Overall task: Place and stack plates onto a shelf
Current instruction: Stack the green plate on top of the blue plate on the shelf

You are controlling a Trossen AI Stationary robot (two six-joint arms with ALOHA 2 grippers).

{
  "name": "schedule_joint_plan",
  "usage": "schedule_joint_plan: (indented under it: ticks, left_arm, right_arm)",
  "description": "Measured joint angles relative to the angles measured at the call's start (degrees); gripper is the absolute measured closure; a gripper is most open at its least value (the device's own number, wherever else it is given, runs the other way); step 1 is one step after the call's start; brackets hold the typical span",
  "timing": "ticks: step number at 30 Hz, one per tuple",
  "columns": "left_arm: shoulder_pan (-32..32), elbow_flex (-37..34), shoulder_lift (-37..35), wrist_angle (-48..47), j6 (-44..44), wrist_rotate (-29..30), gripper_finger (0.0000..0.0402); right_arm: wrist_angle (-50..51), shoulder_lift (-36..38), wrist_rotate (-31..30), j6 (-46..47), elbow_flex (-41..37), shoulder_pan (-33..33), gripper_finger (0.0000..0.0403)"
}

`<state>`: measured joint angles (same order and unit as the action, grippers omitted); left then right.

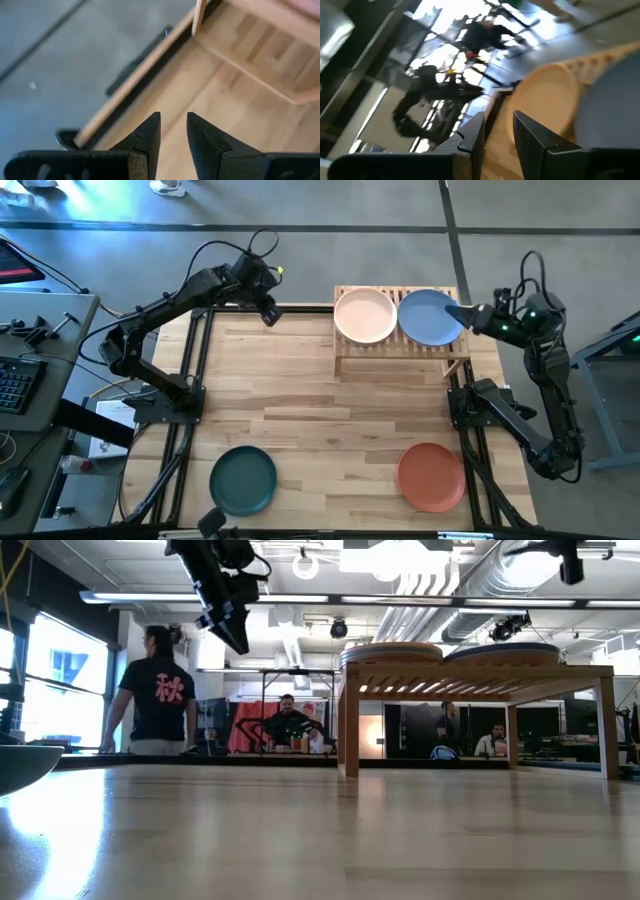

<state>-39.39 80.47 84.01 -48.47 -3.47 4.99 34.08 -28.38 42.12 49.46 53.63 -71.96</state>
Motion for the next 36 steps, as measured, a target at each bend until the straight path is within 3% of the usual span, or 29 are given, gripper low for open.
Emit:
schedule_joint_plan:
  ticks: [4, 10, 19, 23, 29, 36]
  left_arm:
    - [1.23, 0.00, 0.00, -5.08, 3.77, -2.50, 0.0316]
    - [4.51, 0.00, 0.00, -12.07, 8.77, -9.62, 0.0316]
    - [14.04, -0.02, 0.00, -26.93, 6.38, -10.15, 0.0316]
    - [20.14, -2.12, -0.23, -27.52, 5.52, -10.24, 0.0316]
    - [29.77, -10.77, -1.21, -27.89, 1.51, -10.27, 0.0316]
    - [39.65, -16.47, -1.42, -27.37, 7.62, -12.58, 0.0316]
  right_arm:
    - [-5.34, 0.00, 4.24, -0.04, 0.00, 0.02, 0.0318]
    - [-5.66, -0.02, 6.77, -3.18, 0.00, 1.99, 0.0318]
    - [-5.63, -0.02, 8.78, -5.29, 0.00, 7.63, 0.0318]
    - [-5.07, -0.02, 8.53, -8.70, 0.00, 9.06, 0.0318]
    - [-1.28, -0.11, 7.40, -9.91, -0.02, 9.40, 0.0318]
    - [2.06, -0.11, 5.81, -11.05, -0.02, 9.40, 0.0318]
